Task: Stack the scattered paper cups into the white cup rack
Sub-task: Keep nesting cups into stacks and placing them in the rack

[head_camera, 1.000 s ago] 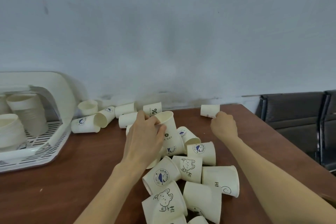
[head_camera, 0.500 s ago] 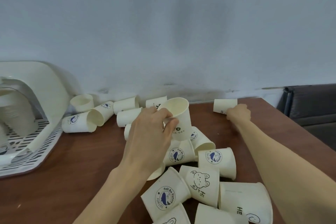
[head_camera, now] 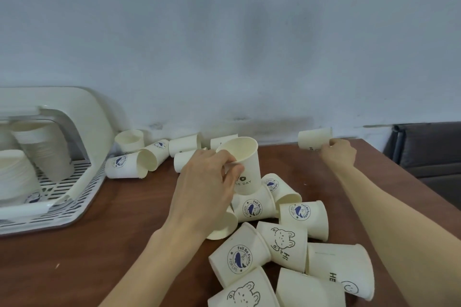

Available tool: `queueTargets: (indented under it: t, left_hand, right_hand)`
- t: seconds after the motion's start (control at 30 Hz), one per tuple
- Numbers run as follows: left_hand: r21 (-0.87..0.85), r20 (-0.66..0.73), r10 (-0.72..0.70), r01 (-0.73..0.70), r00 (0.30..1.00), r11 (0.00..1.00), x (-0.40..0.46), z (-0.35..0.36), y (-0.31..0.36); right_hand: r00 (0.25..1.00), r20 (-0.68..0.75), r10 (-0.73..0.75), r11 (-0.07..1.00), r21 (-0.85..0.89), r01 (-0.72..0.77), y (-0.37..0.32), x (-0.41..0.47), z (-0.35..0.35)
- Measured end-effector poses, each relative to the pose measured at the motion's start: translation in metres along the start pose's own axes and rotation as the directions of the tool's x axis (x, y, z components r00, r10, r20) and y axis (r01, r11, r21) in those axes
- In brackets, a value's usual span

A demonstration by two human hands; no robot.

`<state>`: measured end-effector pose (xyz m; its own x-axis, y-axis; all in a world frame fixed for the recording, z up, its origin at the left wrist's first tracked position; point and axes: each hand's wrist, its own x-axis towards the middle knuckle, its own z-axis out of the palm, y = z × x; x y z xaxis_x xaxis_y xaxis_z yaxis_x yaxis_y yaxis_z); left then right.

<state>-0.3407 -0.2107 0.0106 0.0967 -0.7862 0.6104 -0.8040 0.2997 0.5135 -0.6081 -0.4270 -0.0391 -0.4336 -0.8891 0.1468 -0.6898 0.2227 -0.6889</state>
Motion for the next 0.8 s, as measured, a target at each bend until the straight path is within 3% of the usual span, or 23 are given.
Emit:
queueTargets:
  t: [0.37, 0.8]
  left_hand:
    - [0.019, -0.032, -0.023, 0.024, 0.999, 1.000, -0.046, -0.084, -0.009]
    - [0.070, 0.009, -0.071, 0.070, 0.997, 0.995, -0.095, -0.200, -0.066]
  right_hand:
    - [0.966, -0.037, -0.254, 0.964, 0.075, 0.257, -0.061, -0.095, -0.045]
    - [0.908, 0.005, -0.420, 0.904, 0.088, 0.418, -0.162, -0.256, -0.029]
